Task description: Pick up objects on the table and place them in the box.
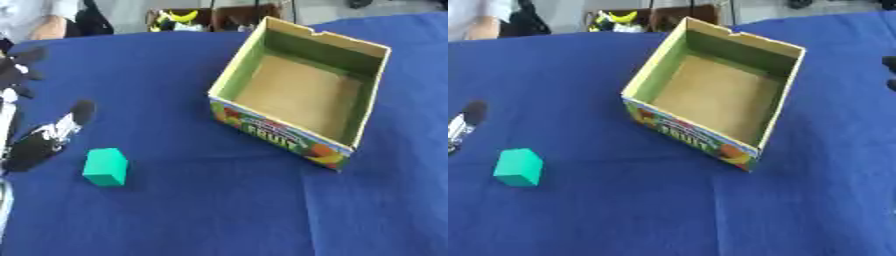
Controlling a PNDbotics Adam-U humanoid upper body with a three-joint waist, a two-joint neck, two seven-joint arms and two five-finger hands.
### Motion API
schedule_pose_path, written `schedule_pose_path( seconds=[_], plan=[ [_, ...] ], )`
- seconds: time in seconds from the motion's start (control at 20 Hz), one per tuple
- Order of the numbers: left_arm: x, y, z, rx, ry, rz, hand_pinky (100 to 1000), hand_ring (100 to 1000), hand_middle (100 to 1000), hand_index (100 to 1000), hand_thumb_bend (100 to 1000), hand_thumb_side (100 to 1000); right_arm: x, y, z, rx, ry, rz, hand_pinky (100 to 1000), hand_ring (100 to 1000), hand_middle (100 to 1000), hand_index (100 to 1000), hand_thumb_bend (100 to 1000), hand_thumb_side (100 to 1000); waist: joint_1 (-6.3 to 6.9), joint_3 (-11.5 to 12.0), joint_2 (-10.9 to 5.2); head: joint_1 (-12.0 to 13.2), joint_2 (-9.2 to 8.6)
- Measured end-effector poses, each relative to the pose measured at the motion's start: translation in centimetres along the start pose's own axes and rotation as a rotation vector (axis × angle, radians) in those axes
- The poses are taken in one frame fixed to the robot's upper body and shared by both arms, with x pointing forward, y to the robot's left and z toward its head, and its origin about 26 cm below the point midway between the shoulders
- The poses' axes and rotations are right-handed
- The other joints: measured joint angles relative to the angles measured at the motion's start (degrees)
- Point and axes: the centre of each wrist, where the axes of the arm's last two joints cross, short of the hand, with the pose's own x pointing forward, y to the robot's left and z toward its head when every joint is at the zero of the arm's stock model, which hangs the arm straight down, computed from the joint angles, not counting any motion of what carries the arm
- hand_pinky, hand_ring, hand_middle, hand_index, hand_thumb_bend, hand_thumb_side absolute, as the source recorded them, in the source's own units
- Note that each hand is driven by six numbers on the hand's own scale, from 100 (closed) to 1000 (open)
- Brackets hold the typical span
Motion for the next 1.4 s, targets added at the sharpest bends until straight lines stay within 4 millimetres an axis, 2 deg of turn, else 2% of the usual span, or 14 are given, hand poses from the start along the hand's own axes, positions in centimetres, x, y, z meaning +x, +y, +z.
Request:
schedule_pose_path(
  seconds=[0.25, 0.4, 0.6, 0.65, 0.85, 1.2, 1.3, 1.4],
  plan=[
    [-0.7, 1.9, -0.8, -0.266, -0.040, -0.130, 652, 752, 814, 949, 698, 999, -0.1, 0.0, 0.1, 0.004, 0.003, 0.002, 864, 887, 763, 903, 100, 1000, 0.01, -0.02, -0.32, -0.02, 0.27],
    [-0.8, 2.7, -1.3, -0.406, -0.063, -0.154, 665, 758, 816, 948, 716, 957, -0.1, 0.0, 0.1, 0.008, 0.003, 0.002, 864, 887, 763, 903, 100, 1000, -0.15, -0.14, -0.35, -0.22, 0.77],
    [-0.8, 3.6, -1.8, -0.521, -0.084, -0.159, 665, 758, 816, 948, 716, 957, -0.2, 0.0, 0.1, 0.010, 0.007, 0.003, 864, 887, 763, 903, 100, 1000, -0.19, -0.27, -0.38, -0.34, 1.31],
    [-0.8, 3.6, -1.9, -0.534, -0.086, -0.157, 685, 768, 826, 957, 795, 893, -0.2, 0.0, 0.1, 0.011, 0.007, 0.003, 864, 887, 762, 903, 100, 1000, -0.20, -0.27, -0.38, -0.41, 1.33],
    [-0.6, 3.7, -2.0, -0.609, -0.120, -0.194, 705, 776, 836, 969, 854, 837, -0.2, 0.0, 0.0, 0.015, 0.003, 0.005, 864, 887, 762, 903, 100, 1000, -0.29, -0.92, -0.38, -0.43, 1.37],
    [-0.1, 4.0, -2.3, -0.773, -0.154, -0.260, 723, 790, 848, 999, 849, 787, -0.1, 0.1, -0.1, 0.022, -0.006, 0.004, 864, 887, 762, 904, 100, 1000, -0.50, -1.31, -0.37, -0.13, 1.31],
    [0.1, 3.9, -2.4, -0.816, -0.159, -0.267, 725, 791, 852, 1000, 830, 765, -0.1, 0.1, -0.1, 0.023, -0.004, 0.005, 864, 887, 762, 904, 100, 1000, -0.50, -1.36, -0.37, 0.04, 1.25],
    [0.3, 3.9, -2.5, -0.853, -0.165, -0.276, 728, 792, 851, 998, 774, 737, -0.2, 0.1, -0.1, 0.024, -0.002, 0.005, 864, 888, 762, 904, 100, 1000, -0.49, -1.47, -0.37, 0.26, 1.22]
  ],
)
